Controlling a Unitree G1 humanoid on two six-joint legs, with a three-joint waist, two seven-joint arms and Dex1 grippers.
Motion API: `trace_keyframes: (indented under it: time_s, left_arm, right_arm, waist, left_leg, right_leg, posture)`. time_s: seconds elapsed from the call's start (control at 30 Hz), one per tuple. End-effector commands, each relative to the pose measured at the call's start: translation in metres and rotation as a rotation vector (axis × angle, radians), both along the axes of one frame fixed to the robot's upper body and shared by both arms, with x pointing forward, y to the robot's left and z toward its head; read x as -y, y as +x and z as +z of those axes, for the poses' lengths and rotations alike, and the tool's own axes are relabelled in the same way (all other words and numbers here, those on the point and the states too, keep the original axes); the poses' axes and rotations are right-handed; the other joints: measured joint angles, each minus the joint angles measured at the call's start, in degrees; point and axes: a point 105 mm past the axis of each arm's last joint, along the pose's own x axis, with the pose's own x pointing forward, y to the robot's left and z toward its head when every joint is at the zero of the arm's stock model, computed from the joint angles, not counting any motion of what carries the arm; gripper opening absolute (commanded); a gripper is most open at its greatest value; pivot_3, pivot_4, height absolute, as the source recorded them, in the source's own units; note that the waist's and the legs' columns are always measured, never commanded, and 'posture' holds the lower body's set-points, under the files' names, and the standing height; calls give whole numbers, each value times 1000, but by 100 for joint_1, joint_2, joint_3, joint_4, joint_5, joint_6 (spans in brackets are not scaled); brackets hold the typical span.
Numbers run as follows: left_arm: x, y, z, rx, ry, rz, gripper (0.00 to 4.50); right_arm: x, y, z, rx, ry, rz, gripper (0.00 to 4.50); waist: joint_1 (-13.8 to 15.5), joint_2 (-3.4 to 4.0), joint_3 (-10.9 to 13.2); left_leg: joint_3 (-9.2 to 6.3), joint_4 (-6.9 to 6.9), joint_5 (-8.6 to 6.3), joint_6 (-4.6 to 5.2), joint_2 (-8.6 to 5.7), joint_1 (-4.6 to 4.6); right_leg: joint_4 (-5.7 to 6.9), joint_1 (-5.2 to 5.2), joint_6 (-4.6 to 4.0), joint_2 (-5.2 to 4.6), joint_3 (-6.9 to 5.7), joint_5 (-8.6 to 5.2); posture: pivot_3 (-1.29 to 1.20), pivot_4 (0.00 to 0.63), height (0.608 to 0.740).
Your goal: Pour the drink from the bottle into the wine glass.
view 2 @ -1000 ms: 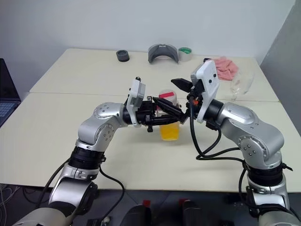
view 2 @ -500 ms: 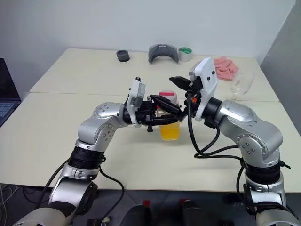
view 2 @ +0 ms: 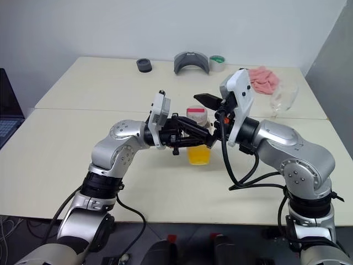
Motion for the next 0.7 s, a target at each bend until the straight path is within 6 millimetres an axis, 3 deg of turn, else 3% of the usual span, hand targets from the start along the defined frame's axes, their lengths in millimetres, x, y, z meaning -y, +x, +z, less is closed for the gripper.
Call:
trace_keyframes:
  time_s: [0.03,0.23,0.47,0.7]
  left_arm:
    - [3,-9,16,81,-22,-36,1869]
    - [2,-9,17,80,-22,-34,1869]
    - [3,-9,17,80,-23,-32,1869]
    - [2,-9,17,80,-22,-30,1869]
  right_arm:
    - [2,-6,13,46,24,8,3905]
    - [5,-2,9,32,22,6,1877]
    - [8,0,9,35,34,2,1822]
    - [13,-3,40,142,115,32,1822]
  waist:
    - [0,0,0]
    - [0,0,0]
    - [0,0,0]
    - [0,1,1]
  left_leg:
    - [0,0,0,0,0,0]
    - [0,0,0,0,0,0]
    - [0,0,0,0,0,0]
    - [1,0,0,0,0,-1]
  right_leg:
    - [0,0,0,0,0,0]
    - [0,0,0,0,0,0]
    - [0,0,0,0,0,0]
    - [-1,0,0,0,0,0]
  posture:
    - [0,150,740]
    - [0,150,740]
    - [0,150,740]
    - [0,150,740]
